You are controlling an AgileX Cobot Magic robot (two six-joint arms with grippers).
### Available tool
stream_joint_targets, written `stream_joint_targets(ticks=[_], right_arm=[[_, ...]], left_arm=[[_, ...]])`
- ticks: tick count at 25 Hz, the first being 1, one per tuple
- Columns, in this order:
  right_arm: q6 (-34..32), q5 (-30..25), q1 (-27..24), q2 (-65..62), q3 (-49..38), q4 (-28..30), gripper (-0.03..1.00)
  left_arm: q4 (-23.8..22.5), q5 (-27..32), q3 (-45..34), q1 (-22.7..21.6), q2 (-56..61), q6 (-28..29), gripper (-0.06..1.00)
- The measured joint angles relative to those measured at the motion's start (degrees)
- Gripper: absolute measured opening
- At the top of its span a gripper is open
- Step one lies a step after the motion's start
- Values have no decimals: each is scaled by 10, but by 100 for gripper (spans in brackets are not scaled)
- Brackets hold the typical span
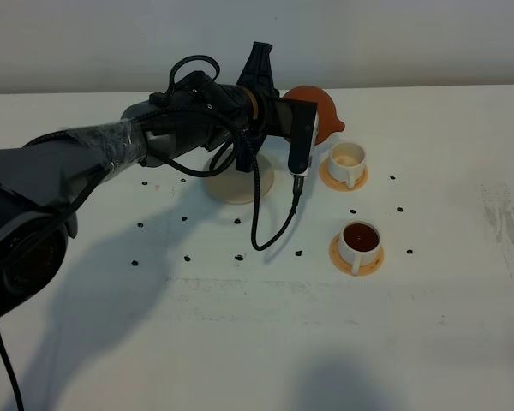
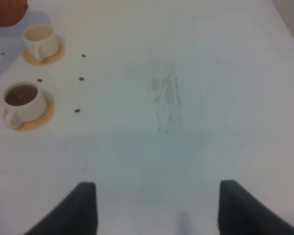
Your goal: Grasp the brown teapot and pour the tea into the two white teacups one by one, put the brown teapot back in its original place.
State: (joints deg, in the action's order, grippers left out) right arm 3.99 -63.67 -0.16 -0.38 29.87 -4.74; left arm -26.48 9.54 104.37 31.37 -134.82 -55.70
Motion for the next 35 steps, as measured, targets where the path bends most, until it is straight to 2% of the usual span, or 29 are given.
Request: stream_joint_targets(ticks=[23, 35], right_arm=[[0, 0, 0, 0, 0, 0, 51], [0, 0, 0, 0, 0, 0, 51]], left_arm=[[-125, -21, 0, 6, 0, 8, 8], [-127, -30, 0, 6, 0, -72, 8]])
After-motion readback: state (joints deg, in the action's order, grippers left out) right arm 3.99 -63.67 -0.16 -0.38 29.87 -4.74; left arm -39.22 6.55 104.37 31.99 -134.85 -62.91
